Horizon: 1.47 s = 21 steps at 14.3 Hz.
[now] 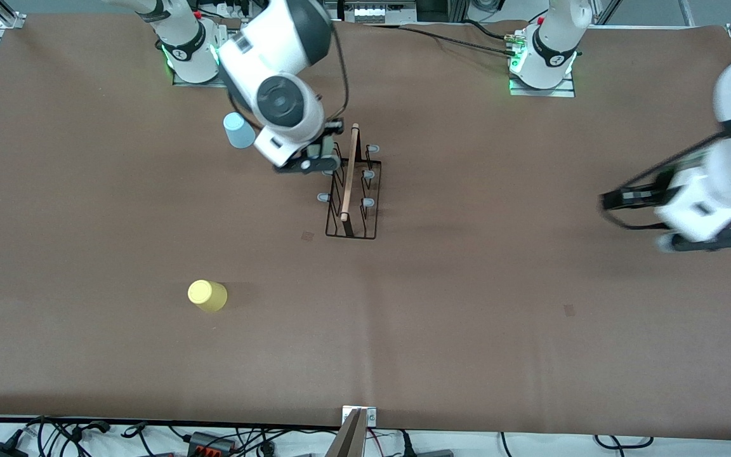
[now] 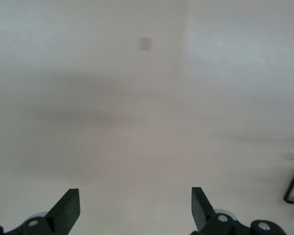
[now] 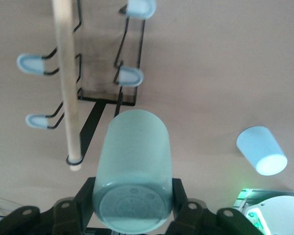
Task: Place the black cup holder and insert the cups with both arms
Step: 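Hang the teal cup on a rack hook with the right gripper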
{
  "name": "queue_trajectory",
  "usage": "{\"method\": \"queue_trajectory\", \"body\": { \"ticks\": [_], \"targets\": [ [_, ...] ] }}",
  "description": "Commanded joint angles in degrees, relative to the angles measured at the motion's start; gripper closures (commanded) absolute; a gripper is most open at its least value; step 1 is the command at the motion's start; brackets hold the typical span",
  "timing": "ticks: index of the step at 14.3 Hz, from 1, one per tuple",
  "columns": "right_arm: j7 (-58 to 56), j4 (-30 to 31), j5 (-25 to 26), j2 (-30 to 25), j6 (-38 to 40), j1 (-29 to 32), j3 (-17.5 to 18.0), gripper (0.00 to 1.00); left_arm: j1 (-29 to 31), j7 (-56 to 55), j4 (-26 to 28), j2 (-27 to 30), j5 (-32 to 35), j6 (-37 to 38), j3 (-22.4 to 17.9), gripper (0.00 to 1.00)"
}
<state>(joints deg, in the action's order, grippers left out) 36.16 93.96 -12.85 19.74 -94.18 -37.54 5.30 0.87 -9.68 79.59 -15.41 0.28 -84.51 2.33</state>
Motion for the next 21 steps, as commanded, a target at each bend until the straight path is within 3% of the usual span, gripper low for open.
{"method": "queue_trajectory", "body": {
  "ticks": [1, 5, 8, 14, 21],
  "targets": [
    [2.93, 0.0, -0.42, 0.21, -1.87, -1.48, -0.56, 0.71, -4.12, 0.45, 4.41, 5.02, 0.87, 2.32, -4.88, 0.0],
    [3.3, 0.08, -0.42, 1.7, -2.5, -2.27, -0.56, 0.71, -2.8, 0.45, 19.61, 14.78, 0.69, -7.76, -3.57, 0.0],
    [3.56, 0.7, -0.33, 2.67, -2.85, -2.27, -0.56, 0.71, 5.17, -2.17, 20.25, 15.32, 0.69, -7.78, 5.63, 0.0],
    [4.09, 1.23, -0.33, 3.81, -3.38, -2.89, -0.56, 0.71, 5.2, -4.65, 24.2, 18.31, 0.69, -11.2, 6.54, 0.0],
    [4.09, 1.23, 0.02, 6.8, -6.81, -2.97, -0.64, 0.71, 4.94, -3.77, 19.64, 15.77, 0.78, -8.58, 6.81, 0.0]
  ]
}}
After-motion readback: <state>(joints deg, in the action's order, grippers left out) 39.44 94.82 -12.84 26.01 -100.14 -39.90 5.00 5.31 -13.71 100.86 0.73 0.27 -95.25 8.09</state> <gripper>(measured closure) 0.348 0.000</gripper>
